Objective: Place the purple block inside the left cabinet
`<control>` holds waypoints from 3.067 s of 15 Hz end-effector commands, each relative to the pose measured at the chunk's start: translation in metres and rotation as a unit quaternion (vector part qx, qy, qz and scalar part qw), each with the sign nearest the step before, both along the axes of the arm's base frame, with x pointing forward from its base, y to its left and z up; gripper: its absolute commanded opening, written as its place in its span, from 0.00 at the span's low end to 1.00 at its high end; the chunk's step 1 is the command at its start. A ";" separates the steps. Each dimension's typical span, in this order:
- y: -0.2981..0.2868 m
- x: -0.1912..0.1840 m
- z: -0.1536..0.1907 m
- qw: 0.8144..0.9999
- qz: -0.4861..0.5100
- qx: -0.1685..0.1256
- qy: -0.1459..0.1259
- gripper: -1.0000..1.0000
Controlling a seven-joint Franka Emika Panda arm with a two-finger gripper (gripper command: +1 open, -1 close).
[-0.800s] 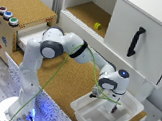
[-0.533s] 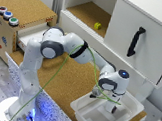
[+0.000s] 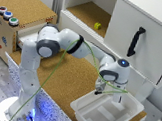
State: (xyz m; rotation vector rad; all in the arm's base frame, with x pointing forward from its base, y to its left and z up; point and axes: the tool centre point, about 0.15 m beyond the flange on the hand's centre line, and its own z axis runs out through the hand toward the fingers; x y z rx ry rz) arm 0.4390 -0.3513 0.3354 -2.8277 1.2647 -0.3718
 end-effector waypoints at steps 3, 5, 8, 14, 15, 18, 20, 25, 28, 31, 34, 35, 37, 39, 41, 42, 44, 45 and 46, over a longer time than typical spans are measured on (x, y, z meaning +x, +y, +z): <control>0.190 -0.013 0.063 0.978 0.192 -0.053 -0.064 0.00; 0.236 -0.006 0.061 0.965 0.252 -0.048 -0.061 0.00; 0.305 0.005 0.063 0.941 0.330 -0.033 -0.065 0.00; 0.449 0.045 0.110 0.899 0.429 -0.006 -0.087 0.00; 0.476 0.053 0.116 0.894 0.439 0.007 -0.088 0.00; 0.548 0.080 0.136 0.883 0.460 0.020 -0.096 0.00; 0.577 0.096 0.155 0.878 0.468 0.002 -0.105 0.00; 0.625 0.153 0.189 0.895 0.428 -0.058 -0.110 0.00; 0.626 0.182 0.183 0.912 0.393 -0.074 -0.092 0.00; 0.616 0.201 0.176 0.919 0.378 -0.083 -0.078 0.00; 0.598 0.215 0.169 0.927 0.357 -0.082 -0.076 0.00; 0.594 0.221 0.166 0.928 0.356 -0.085 -0.072 0.00; 0.590 0.229 0.163 0.926 0.358 -0.102 -0.067 0.00; 0.585 0.239 0.158 0.924 0.359 -0.111 -0.064 0.00; 0.587 0.247 0.147 0.925 0.356 -0.117 -0.057 0.00; 0.591 0.246 0.148 0.927 0.351 -0.116 -0.066 1.00; 0.599 0.239 0.159 0.926 0.351 -0.111 -0.089 1.00; 0.604 0.231 0.169 0.924 0.351 -0.109 -0.105 1.00; 0.607 0.227 0.176 0.922 0.353 -0.109 -0.115 1.00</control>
